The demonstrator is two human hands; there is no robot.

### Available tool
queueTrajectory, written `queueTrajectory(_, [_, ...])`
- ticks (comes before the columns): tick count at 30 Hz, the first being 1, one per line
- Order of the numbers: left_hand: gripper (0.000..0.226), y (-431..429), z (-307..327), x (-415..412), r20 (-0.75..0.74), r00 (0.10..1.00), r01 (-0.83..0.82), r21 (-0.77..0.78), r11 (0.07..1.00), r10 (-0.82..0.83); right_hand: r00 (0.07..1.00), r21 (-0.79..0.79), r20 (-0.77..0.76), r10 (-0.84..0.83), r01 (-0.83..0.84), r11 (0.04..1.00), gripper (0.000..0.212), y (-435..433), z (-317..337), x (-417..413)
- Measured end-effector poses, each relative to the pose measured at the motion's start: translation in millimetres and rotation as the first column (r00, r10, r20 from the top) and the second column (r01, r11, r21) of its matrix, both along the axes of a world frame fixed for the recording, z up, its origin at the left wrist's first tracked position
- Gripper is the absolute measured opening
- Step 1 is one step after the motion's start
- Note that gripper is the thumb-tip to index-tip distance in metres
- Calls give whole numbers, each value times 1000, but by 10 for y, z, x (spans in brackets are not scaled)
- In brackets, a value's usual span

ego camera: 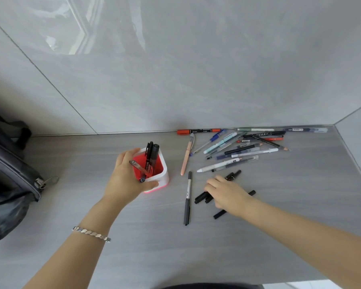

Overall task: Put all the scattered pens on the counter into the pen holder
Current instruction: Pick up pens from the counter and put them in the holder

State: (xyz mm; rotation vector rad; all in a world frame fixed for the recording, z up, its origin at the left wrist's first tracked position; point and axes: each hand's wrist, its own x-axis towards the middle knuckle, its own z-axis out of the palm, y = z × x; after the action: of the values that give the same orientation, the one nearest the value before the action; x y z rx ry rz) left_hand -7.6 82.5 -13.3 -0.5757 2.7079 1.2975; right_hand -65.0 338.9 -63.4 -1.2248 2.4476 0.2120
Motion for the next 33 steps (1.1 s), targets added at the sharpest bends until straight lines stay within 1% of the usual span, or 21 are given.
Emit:
queueTrajectory(2, [95,3,5,-1,9,1000,-5,-5,1000,5,996,20,-85,-2,4,1000,47,29,-56,-60])
queueTrajectory(4, [96,5,3,0,15,1000,-5,-6,1000,5,987,-25,-154,-49,46,999,49,76,-58,-126])
queueTrajectory(6, [95,5,1,5,15,1000,-5,-10,1000,6,969,-157,-208,-134,102,982,45,118,112,-182])
queueTrajectory(7, [95,7,-1,7,16,1000,-8,-9,1000,8,962,-255,-175,-209,161,953,38,127,220,-217])
queueTrajectory(9, [96,11,-4,14,16,1000,-15,0,1000,15,905,-510,-16,-425,358,782,19,116,486,-278])
queueTrajectory(10, [96,14,-1,17,16,1000,-19,6,1000,19,862,-630,142,-487,458,627,12,84,641,-298])
queueTrajectory(11, [96,14,2,18,17,1000,-23,11,1000,22,818,-714,316,-481,539,447,11,16,834,-290])
queueTrajectory(12, [96,15,8,20,17,1000,-26,15,1000,25,791,-769,454,-409,580,268,15,-82,1027,-258])
queueTrajectory(13, [97,19,18,22,20,999,-29,16,999,29,785,-788,543,-299,599,140,19,-192,1202,-211])
queueTrajectory(14, [98,31,41,23,22,999,-33,9,999,33,785,-787,594,-178,613,76,23,-298,1327,-163])
queueTrajectory(15, [99,51,71,29,23,999,-35,-1,999,35,777,-774,622,-100,629,73,25,-402,1397,-102])
queueTrajectory(16, [99,86,112,39,19,999,-33,-13,999,33,764,-755,641,-75,645,116,26,-499,1421,-41])
queueTrajectory(19, [100,228,273,110,-38,999,6,-40,999,-8,742,-674,656,-137,658,336,16,-704,1304,72])
queueTrajectory(21, [100,322,366,171,-77,996,44,-32,999,-47,729,-612,657,-192,664,429,21,-733,1203,120])
queueTrajectory(24, [101,431,447,237,-102,992,75,-11,997,-76,791,-664,560,-245,606,439,47,-598,1131,220])
queueTrajectory(26, [101,502,485,248,-92,995,45,71,996,-38,853,-732,461,-244,521,439,51,-405,1108,288])
queueTrajectory(27, [102,545,498,243,-77,997,30,120,992,-21,856,-737,458,-240,516,436,54,-275,1071,312])
queueTrajectory(28, [103,603,518,235,-61,998,30,159,987,-21,832,-710,501,-239,552,437,61,-137,1041,331])
queueTrajectory(31, [110,868,581,161,-74,991,132,275,952,-116,709,-527,658,-254,674,518,103,202,966,357])
queueTrajectory(32, [111,993,615,130,-83,982,188,308,933,-170,673,-495,694,-256,704,510,113,282,965,359])
queueTrajectory(33, [112,1127,655,95,-87,969,249,320,914,-233,635,-487,732,-246,741,461,115,349,979,360])
